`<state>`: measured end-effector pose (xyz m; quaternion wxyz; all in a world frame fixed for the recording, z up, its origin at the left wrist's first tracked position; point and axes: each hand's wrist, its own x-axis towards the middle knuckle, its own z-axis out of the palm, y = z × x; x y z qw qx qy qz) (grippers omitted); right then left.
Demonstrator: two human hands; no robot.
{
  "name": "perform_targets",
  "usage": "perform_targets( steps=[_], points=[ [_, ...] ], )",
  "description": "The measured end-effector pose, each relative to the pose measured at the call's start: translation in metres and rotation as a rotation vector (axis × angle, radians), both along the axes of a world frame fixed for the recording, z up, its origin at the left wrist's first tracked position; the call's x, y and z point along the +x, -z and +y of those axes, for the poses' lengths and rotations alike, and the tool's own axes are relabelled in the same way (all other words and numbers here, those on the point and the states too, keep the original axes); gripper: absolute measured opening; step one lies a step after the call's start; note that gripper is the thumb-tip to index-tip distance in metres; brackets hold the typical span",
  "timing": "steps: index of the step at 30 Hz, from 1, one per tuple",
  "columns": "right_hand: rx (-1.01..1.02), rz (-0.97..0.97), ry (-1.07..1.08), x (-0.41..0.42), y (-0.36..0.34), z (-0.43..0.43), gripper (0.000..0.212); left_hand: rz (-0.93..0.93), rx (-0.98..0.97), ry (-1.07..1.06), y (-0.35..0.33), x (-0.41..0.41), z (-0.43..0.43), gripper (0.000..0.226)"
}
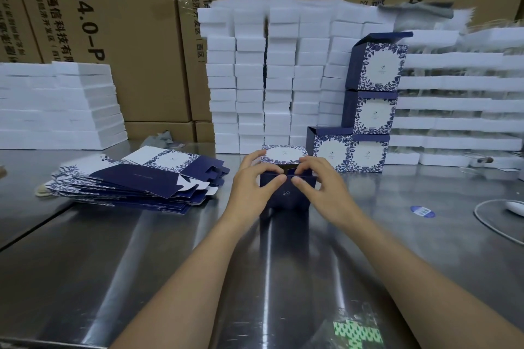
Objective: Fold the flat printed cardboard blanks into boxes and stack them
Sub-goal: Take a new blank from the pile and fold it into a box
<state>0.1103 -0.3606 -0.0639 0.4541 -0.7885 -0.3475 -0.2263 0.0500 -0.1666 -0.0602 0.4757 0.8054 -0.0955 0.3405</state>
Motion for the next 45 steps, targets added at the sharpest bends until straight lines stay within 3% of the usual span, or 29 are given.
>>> perform_targets(
  steps=[10,13,16,21,27,34,39,41,43,45],
  points=[
    [0.083,0.075,-0.046,0.007,-0.002,-0.009,0.022,0.074,-0.082,0.0,-0.001,0.001,0.013,0.008],
    [0.087,0.098,-0.063,0.007,-0.003,-0.012,0.021,0.089,-0.147,0.078,-0.001,-0.002,0.013,0.032],
    [0.058,0.122,-0.042,0.005,-0.004,-0.016,0.043,0.136,-0.132,0.087,-0.002,-0.004,0.015,0.053],
    [-0.033,0.0,0.021,0.004,-0.006,-0.015,0.033,0.105,-0.073,0.012,0.0,-0.002,0.015,0.039],
    [-0.04,-0.004,0.047,0.003,-0.009,-0.013,0.026,0.061,-0.075,-0.012,0.001,0.0,0.014,0.028],
    [-0.083,0.012,-0.018,-0.004,-0.015,-0.013,0.052,0.005,-0.227,-0.108,0.0,0.003,0.01,0.042],
    [-0.309,-0.292,0.041,-0.009,-0.015,-0.004,0.05,-0.007,-0.351,-0.189,-0.007,0.002,0.007,0.04],
    [-0.354,-0.483,0.072,-0.013,-0.017,-0.002,0.054,-0.079,-0.2,-0.241,-0.01,-0.002,0.003,0.044],
    [-0.401,-0.692,0.125,-0.015,-0.016,0.001,0.073,-0.169,0.049,-0.337,-0.015,-0.008,-0.003,0.053],
    [-0.445,-0.728,0.124,-0.017,-0.016,0.004,0.093,-0.23,0.19,-0.309,-0.018,-0.011,-0.01,0.068]
  ],
)
